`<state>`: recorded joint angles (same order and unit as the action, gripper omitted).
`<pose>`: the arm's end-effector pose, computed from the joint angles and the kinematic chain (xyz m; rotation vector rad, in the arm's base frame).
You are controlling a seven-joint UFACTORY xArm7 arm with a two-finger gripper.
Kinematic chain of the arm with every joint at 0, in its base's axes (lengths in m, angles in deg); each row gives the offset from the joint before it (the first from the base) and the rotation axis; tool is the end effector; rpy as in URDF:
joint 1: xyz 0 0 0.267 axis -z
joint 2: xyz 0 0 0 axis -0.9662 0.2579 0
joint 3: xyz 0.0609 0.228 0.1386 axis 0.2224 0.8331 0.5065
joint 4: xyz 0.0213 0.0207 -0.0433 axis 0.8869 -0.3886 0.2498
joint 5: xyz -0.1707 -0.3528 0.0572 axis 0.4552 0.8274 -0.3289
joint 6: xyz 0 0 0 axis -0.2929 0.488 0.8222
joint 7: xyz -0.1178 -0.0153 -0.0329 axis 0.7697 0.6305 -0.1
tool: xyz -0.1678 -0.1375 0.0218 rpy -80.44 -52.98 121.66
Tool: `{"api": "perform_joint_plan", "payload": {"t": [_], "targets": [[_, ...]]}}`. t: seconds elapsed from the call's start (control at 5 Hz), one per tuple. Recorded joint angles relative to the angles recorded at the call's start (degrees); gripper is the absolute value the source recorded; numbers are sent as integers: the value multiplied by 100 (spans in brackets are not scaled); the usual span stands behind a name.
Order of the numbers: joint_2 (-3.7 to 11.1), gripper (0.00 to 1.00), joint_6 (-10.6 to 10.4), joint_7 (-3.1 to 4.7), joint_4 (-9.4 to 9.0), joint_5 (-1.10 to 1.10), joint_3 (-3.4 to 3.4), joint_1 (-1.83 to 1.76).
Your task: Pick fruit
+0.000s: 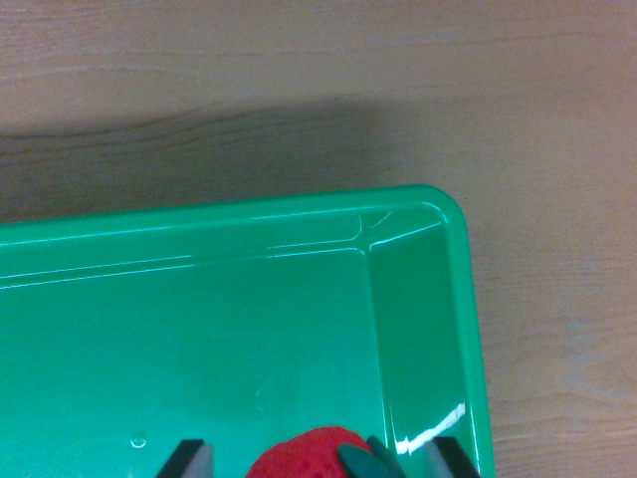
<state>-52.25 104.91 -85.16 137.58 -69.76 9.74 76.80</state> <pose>0.5432 -0.1167 0.2193 3.0195 -0.1366 -0.0393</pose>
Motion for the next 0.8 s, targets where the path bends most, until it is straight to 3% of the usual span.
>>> {"api": "perform_joint_plan", "payload": {"t": [0.8], "targets": [[-53, 100, 128, 11, 75, -1, 0, -2]]}}
